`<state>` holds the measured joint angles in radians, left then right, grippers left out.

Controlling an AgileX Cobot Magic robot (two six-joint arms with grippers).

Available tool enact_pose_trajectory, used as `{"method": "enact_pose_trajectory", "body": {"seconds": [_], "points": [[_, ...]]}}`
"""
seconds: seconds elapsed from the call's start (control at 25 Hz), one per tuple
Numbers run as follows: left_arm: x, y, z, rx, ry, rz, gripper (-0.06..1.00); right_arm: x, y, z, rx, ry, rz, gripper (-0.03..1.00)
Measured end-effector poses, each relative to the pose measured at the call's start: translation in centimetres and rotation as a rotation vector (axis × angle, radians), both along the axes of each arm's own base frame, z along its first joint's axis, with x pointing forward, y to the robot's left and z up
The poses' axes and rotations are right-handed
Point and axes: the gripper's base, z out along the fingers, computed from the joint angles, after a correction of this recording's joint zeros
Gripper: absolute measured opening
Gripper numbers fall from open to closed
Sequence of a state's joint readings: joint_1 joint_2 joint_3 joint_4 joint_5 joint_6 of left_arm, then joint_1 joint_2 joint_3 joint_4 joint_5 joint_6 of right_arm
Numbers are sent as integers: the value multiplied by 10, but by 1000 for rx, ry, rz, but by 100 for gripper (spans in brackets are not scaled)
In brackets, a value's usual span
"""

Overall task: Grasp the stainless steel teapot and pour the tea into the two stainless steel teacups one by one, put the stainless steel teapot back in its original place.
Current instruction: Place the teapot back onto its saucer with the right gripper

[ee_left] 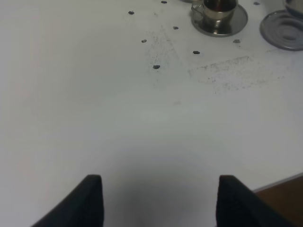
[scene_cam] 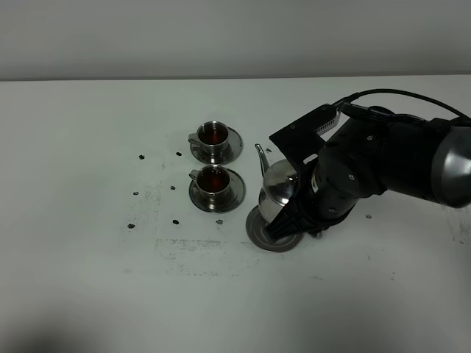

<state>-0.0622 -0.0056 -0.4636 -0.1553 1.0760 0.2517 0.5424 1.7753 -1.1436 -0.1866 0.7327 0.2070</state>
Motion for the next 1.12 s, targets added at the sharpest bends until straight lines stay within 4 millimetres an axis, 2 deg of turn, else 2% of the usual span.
{"method": "enact_pose_trajectory", "body": {"seconds": [0.16, 0.8, 1.12], "points": [[0, 0, 0, 0, 0, 0, 52, -7, -4, -13, 4, 9, -14, 21], [0, 0, 0, 0, 0, 0, 52, -7, 4, -13, 34, -41, 2, 21], [0, 0, 0, 0, 0, 0, 52, -5, 10, -30, 29, -11, 7, 21]]}}
